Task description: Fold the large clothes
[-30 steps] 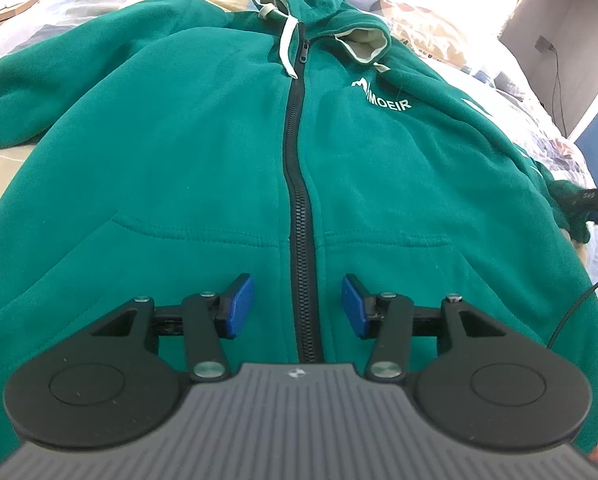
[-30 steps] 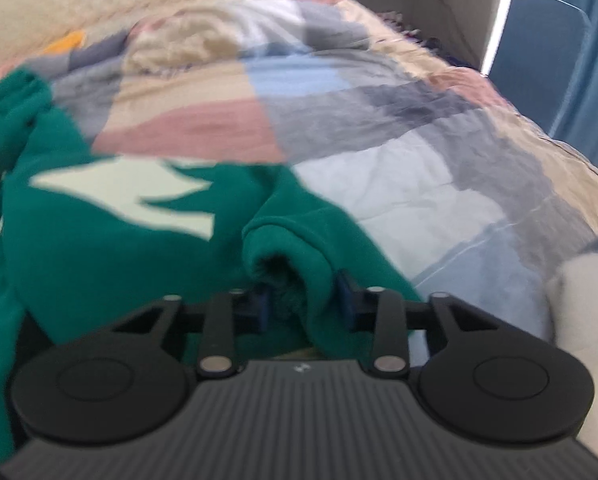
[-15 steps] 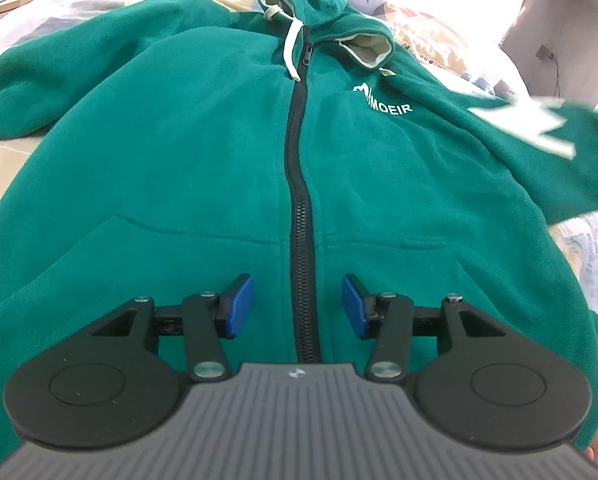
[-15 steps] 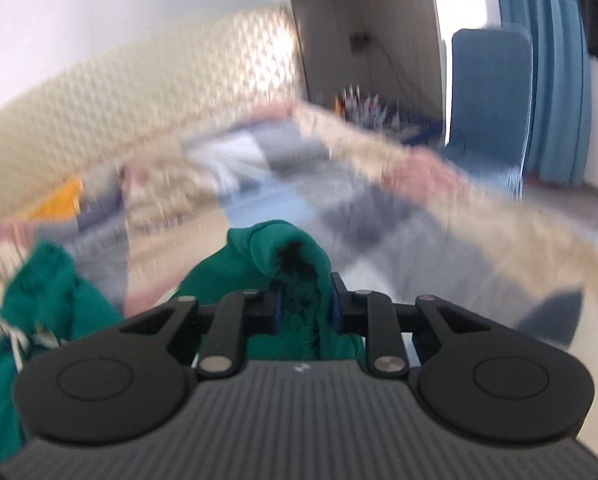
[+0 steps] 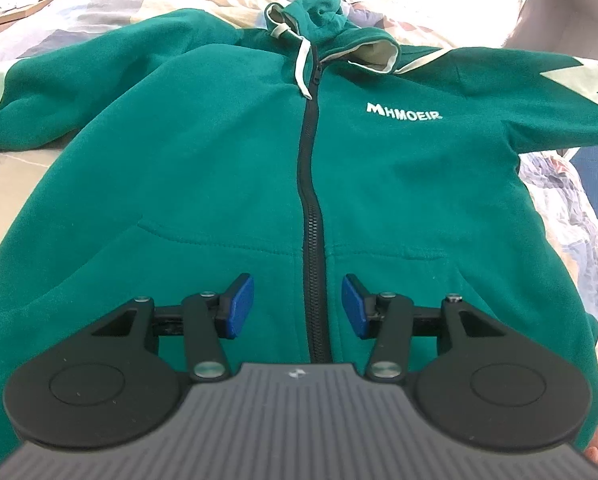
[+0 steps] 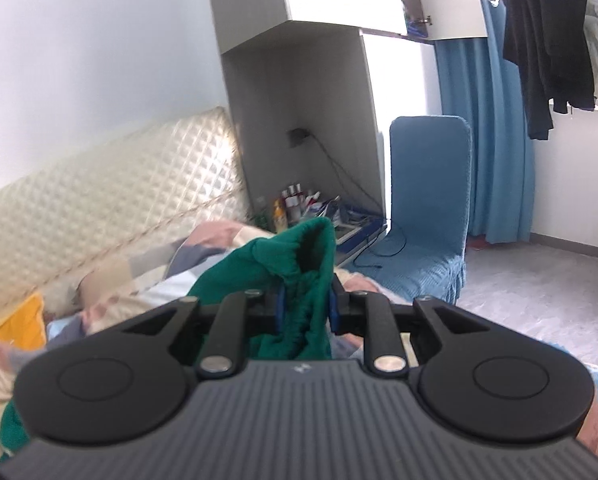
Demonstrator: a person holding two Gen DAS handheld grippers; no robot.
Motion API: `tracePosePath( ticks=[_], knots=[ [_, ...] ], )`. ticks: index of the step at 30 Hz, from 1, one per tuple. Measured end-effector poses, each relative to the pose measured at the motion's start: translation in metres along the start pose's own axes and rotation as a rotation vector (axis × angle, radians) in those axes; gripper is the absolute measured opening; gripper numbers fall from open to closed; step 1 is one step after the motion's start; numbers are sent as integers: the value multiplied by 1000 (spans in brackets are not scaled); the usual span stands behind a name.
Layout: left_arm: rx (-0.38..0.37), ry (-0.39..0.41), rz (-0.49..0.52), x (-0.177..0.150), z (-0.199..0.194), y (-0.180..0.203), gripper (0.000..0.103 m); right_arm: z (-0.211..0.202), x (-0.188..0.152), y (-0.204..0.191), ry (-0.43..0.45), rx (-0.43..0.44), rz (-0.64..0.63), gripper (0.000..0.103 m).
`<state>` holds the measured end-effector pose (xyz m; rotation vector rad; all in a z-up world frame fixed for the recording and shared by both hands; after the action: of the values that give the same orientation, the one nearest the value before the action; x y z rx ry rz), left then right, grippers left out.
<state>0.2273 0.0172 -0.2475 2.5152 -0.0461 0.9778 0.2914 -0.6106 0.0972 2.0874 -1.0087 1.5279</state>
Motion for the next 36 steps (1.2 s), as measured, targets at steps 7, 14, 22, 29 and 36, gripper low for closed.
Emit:
tracePosePath(
  ticks=[7, 14, 22, 29, 36],
  knots=[
    [31, -13, 30, -2, 8, 2, 55, 65, -27, -2, -35, -43, -78, 23],
    [55, -43, 51, -10, 17, 7, 55, 118, -93, 19, -166, -53, -85, 23],
    [69, -47, 61, -8, 15, 11, 56, 109, -120, 10, -232, 37, -27, 23],
    [45, 13, 16, 1, -1, 6, 56, -25, -75, -76, -149, 327, -96, 23],
    [29, 111, -46, 18, -37, -10, 56, -210, -89, -176, -31, 621, -303, 24]
  ],
)
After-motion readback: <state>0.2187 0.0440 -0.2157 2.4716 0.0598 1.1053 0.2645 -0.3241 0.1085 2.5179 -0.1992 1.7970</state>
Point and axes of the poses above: each gripper's, at about its wrist camera, not at the fingertips, and z roughly the way its jaws point, y to its right, x to its top, the point moved 6 cm from there along z, roughly the way its jaws point, and after that the axes turned 10 degrees about -x, right-handed, at the moved point
